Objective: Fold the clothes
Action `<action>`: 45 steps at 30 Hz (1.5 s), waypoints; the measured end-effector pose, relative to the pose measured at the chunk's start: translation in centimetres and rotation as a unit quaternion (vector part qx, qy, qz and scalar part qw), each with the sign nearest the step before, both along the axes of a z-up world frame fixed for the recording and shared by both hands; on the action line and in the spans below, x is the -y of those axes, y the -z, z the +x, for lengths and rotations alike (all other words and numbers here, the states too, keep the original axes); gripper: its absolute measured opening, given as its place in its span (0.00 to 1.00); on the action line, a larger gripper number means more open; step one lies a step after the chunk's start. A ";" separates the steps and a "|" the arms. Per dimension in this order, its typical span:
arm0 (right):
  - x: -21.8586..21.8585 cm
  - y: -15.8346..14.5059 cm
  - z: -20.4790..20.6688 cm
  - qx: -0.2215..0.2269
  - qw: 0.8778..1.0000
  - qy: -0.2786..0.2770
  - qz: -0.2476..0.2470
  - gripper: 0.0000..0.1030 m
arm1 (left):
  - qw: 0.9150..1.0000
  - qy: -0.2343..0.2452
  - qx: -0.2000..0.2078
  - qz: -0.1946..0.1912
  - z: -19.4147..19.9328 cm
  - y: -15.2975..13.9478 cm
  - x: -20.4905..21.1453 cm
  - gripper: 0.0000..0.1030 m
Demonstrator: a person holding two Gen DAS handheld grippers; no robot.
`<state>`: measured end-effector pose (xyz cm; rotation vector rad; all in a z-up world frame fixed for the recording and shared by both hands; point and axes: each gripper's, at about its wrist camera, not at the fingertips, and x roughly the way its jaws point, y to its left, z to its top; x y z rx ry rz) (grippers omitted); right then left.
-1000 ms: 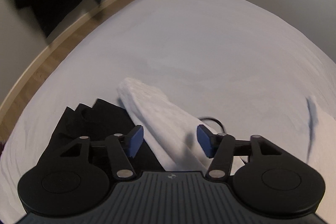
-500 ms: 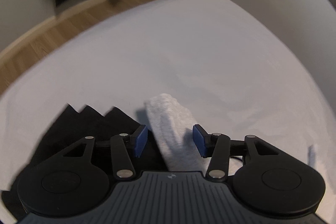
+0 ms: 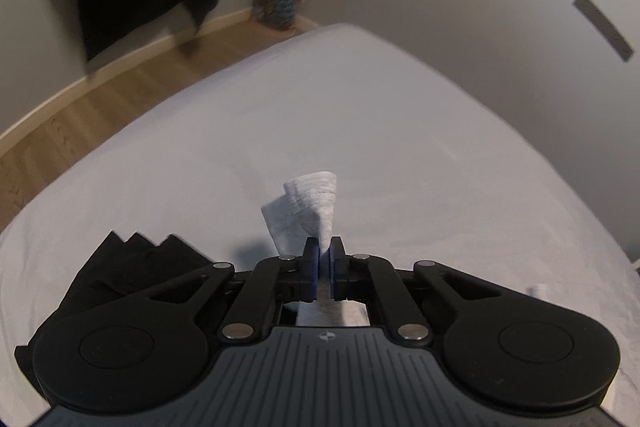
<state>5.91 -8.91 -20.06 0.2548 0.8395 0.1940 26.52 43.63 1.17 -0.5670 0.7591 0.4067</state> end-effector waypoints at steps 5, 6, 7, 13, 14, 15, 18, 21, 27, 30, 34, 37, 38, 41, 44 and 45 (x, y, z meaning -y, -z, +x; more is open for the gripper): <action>0.8 -0.3 -0.9 0.007 1.000 -0.003 0.012 0.96 | 0.999 0.033 0.022 0.013 0.3 -4.4 4.4 0.04; 1.1 -0.3 -1.1 0.009 1.000 -0.003 0.015 0.96 | 0.999 0.043 0.027 0.014 0.6 -5.7 5.9 0.04; 1.3 -0.3 -1.2 0.011 1.000 -0.002 0.017 0.96 | 0.998 0.049 0.029 0.015 0.8 -6.5 7.0 0.04; 2.9 0.3 -1.8 0.013 0.999 0.005 0.033 0.96 | 0.994 0.104 0.030 0.025 2.8 -9.0 15.3 0.04; 3.2 0.4 -1.9 0.012 0.999 0.005 0.038 0.96 | 0.993 0.112 0.026 0.029 3.1 -8.8 16.4 0.04; 3.4 0.6 -1.9 0.012 0.999 0.005 0.041 0.96 | 0.992 0.118 0.019 0.037 3.6 -8.3 17.3 0.04; 4.1 1.0 -1.9 0.009 0.999 0.004 0.049 0.96 | 0.992 0.121 -0.010 0.039 5.5 -6.0 19.0 0.04; 4.9 1.3 -1.9 0.005 0.998 0.008 0.062 0.96 | 0.992 0.104 -0.039 0.054 6.6 -3.8 19.1 0.14; 5.7 2.1 -1.5 -0.014 0.996 0.011 0.092 0.96 | 0.992 0.050 -0.101 0.049 8.7 2.4 15.6 0.20; 5.5 2.4 -1.0 -0.027 0.995 0.008 0.100 0.96 | 0.991 0.036 -0.123 0.038 10.3 6.3 13.3 0.22; 4.9 3.0 -0.2 -0.039 0.995 0.003 0.095 0.96 | 0.988 0.024 -0.145 0.044 12.0 10.2 11.8 0.31; 4.4 3.6 0.6 -0.050 0.995 0.002 0.091 0.96 | 0.985 0.010 -0.160 0.069 13.9 13.7 10.2 0.31; 4.2 3.8 0.8 -0.054 0.995 0.002 0.089 0.96 | 0.984 0.005 -0.165 0.070 14.2 14.6 9.9 0.31; 3.6 4.7 1.8 -0.071 0.994 0.001 0.086 0.96 | 0.981 0.006 -0.178 0.080 14.6 16.7 8.7 0.21; 3.3 5.4 2.3 -0.083 0.993 0.001 0.089 0.96 | 0.977 0.011 -0.184 0.107 14.7 17.2 8.7 0.07; 3.2 5.4 2.4 -0.084 0.992 0.001 0.089 0.96 | 0.976 0.014 -0.184 0.115 14.5 17.0 8.7 0.03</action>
